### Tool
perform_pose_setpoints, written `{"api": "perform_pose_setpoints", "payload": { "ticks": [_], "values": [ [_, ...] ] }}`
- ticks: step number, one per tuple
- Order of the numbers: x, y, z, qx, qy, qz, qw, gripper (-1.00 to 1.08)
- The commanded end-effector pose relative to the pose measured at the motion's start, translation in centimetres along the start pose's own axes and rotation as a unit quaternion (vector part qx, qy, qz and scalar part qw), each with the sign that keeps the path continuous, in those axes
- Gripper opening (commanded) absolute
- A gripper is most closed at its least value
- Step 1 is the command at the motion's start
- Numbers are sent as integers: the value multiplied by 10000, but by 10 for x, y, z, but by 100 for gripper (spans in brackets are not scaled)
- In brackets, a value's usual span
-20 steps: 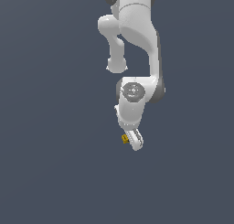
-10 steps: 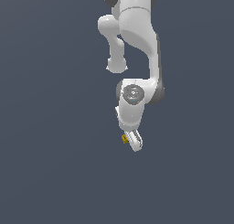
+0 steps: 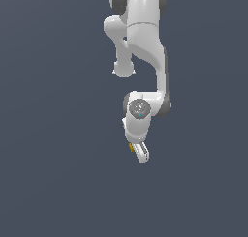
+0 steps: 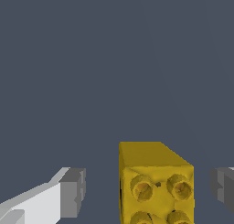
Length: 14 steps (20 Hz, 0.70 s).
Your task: Pick up the object and move it to a goal position.
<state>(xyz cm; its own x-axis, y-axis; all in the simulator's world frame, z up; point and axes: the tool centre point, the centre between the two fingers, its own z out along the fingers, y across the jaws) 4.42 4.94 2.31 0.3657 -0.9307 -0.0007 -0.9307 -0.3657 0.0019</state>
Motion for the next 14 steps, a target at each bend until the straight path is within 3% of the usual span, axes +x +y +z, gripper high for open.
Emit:
{"api": "perform_pose_setpoints", "payload": {
  "ticks": [1,2,14],
  "values": [
    [0,-1,1,10,3,-2,10000,100],
    [0,-1,1,10,3,-2,10000,-100],
    [1,0,1,8,2,-2,10000,-100]
  ]
}}
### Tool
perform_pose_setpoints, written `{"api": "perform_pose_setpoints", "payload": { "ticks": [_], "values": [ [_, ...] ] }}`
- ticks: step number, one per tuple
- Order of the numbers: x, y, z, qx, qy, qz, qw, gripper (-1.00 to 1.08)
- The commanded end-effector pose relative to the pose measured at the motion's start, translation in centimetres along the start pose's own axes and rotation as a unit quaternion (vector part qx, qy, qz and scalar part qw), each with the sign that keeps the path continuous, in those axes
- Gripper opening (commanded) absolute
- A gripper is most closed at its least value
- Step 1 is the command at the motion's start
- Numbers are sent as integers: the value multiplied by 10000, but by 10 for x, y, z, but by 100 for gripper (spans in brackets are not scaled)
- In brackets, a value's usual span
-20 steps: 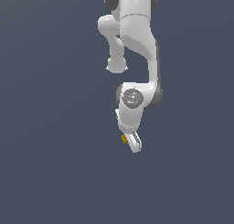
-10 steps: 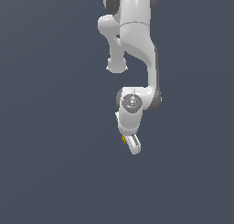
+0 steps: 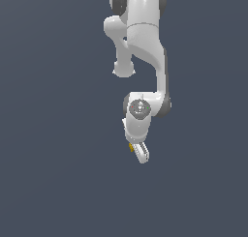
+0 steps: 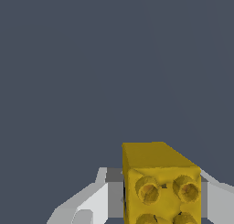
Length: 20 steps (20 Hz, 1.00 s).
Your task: Pick up the object and move it to a goal position.
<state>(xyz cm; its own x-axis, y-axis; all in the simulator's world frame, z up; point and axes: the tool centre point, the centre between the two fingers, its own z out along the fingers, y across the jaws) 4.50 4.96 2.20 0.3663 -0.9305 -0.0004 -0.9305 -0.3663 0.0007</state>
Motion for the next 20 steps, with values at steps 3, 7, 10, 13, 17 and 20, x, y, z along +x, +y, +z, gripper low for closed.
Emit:
{"api": "perform_pose_setpoints", "payload": {
  "ticks": [3,7,10,13,17,20],
  "values": [
    [6,4,-5,2,1,1,10000,-100],
    [19,15,-16,3,-1,2,10000,-100],
    [35,27,-29,3,-4,3,10000,-100],
    [56,44,-46,4,-6,3,10000,-100],
    [89,70,-74,6,-10,5,10000,-100],
    [114,89,-94,6,-10,5,10000,-100]
  ]
}}
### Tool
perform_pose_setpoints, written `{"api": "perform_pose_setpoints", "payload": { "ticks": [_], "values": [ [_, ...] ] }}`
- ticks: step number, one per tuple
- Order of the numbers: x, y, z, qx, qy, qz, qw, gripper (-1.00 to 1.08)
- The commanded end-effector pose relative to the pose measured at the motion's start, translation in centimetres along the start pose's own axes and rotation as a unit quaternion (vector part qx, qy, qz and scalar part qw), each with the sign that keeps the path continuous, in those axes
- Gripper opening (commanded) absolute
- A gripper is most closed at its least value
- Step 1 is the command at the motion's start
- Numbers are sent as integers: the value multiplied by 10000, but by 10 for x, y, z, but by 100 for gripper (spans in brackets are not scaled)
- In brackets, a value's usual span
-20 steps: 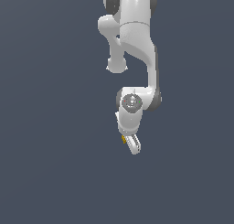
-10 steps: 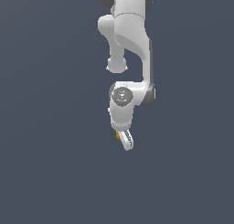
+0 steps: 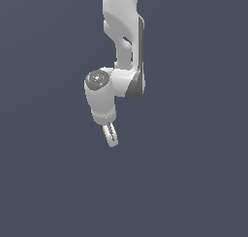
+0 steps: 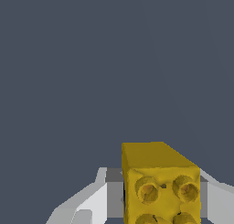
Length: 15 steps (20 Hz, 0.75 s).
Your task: Pick up the object and move it to a goal position.
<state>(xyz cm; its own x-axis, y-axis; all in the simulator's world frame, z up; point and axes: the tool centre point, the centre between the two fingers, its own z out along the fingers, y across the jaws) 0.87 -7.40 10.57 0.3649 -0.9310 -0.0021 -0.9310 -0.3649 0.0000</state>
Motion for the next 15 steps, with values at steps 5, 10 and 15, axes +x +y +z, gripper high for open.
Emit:
{"api": "perform_pose_setpoints", "payload": {
  "ticks": [5,10,15],
  "values": [
    [51,38,-42,3,-1,-2,10000,-100],
    [77,55,-64,1,6,-2,10000,-100],
    [86,60,-71,0,10,-4,10000,-100]
  ]
}}
